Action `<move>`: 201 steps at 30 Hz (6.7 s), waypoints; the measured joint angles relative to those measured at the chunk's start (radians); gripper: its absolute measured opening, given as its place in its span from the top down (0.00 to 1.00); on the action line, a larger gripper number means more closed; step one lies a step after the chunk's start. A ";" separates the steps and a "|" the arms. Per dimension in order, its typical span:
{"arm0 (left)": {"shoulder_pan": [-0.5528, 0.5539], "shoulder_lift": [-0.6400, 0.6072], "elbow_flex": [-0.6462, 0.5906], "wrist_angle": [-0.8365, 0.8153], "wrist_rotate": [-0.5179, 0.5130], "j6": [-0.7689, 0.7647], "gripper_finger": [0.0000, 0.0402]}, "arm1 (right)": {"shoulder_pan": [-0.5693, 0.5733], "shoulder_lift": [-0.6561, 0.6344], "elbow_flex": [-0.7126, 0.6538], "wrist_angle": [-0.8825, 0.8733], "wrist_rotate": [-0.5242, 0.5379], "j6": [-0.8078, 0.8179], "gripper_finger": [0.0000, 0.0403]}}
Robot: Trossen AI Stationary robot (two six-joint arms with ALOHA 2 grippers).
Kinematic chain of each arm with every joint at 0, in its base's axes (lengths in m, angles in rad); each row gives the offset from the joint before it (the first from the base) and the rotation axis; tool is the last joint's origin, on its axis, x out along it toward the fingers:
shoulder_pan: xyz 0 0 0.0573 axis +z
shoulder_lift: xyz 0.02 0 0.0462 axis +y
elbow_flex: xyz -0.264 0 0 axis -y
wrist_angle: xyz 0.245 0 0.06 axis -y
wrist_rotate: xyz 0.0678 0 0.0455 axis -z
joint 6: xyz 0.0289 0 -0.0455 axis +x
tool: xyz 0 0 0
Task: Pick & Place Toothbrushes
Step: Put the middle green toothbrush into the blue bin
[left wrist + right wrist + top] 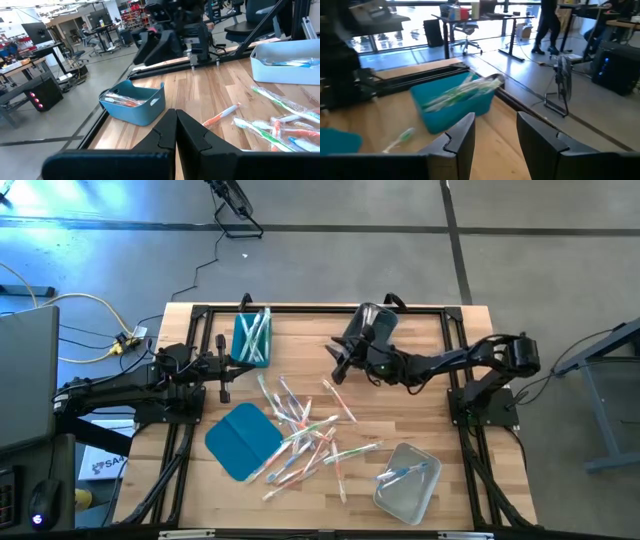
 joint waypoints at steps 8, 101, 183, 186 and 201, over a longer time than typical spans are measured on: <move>0.000 0.000 0.000 0.000 0.000 0.000 1.00 | 0.077 0.000 0.000 -0.041 -0.146 0.007 0.66; 0.000 0.000 0.000 -0.045 -0.001 -0.088 1.00 | 0.226 0.190 0.317 -0.890 -0.442 0.086 0.77; 0.000 0.000 0.000 -0.046 -0.027 -0.078 1.00 | 0.098 -0.105 0.317 -0.852 -0.344 0.021 0.99; 0.000 0.000 0.000 -0.035 -0.069 -0.110 0.99 | 0.084 -0.104 0.317 -0.848 -0.345 0.021 0.99; 0.000 0.058 0.000 0.083 -0.069 -0.276 0.60 | 0.086 -0.094 0.317 -0.762 -0.345 0.020 0.99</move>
